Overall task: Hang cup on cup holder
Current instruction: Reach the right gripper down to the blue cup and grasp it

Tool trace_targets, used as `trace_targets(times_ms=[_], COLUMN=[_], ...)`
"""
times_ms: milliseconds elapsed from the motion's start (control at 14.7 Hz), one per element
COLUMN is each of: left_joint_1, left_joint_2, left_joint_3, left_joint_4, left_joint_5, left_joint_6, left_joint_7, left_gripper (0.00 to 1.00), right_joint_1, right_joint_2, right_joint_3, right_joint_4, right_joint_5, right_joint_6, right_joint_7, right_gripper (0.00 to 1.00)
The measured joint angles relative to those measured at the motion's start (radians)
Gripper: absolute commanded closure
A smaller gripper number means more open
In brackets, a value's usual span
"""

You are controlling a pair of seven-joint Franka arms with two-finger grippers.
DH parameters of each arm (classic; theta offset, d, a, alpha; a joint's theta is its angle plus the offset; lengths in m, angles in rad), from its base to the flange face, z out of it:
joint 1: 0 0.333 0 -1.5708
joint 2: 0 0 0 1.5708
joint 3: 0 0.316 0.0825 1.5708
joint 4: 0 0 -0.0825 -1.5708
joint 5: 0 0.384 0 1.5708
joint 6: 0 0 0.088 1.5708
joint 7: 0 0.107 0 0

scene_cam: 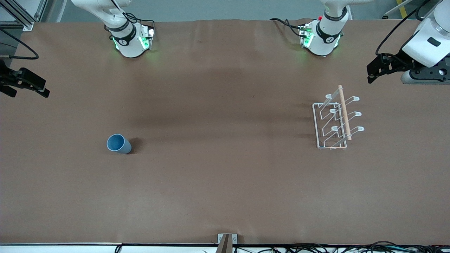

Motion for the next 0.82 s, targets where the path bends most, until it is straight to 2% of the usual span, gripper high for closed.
trace_targets(times_ms=[817], left_joint_1=[-0.001], left_joint_2=[0.013], left_joint_3=[-0.004], left_joint_4=[0.022], left_joint_5=[0.002], left_joint_6=[0.0], left_joint_7=[0.014], left_gripper=[0.0], right_joint_1=[0.0], right_joint_2=[0.004], right_joint_3=[0.0], right_joint_4=[-0.006], right_joint_5=[0.0], right_joint_6=[0.03], right_joint_7=[-0.001], right_gripper=[0.0])
